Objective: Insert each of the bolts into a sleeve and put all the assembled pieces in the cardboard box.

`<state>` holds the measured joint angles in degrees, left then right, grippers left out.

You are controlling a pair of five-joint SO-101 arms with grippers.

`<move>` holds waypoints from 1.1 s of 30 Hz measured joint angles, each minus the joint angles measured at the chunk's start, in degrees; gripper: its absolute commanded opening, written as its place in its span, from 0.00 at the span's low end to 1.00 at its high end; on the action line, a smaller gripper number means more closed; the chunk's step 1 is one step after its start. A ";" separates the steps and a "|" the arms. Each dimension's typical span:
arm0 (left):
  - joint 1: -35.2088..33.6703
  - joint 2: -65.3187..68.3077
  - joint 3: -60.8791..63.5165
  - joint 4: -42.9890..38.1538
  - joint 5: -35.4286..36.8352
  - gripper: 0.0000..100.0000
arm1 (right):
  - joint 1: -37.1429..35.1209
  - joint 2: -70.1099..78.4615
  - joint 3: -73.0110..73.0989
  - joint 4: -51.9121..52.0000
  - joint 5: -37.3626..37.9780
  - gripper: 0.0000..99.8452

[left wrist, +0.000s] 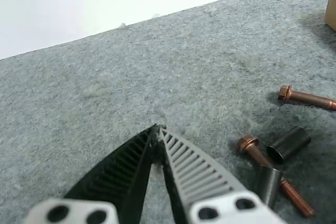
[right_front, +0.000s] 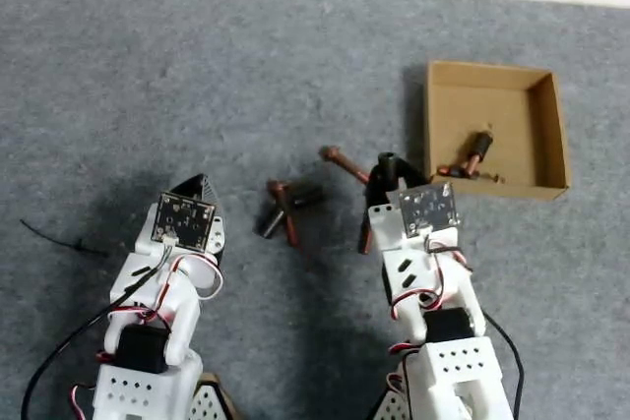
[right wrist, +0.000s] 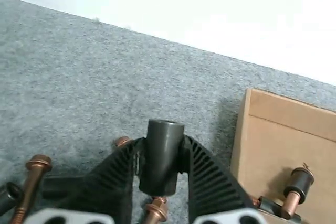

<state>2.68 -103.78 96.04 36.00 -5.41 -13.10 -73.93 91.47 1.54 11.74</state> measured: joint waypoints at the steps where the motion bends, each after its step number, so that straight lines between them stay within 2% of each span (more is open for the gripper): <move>1: 0.00 0.00 0.00 0.00 0.00 0.01 | 0.00 0.00 0.00 0.00 0.00 0.00; 33: 0.00 0.00 0.00 0.00 0.00 0.01 | 0.09 -0.35 1.76 -0.09 0.00 0.00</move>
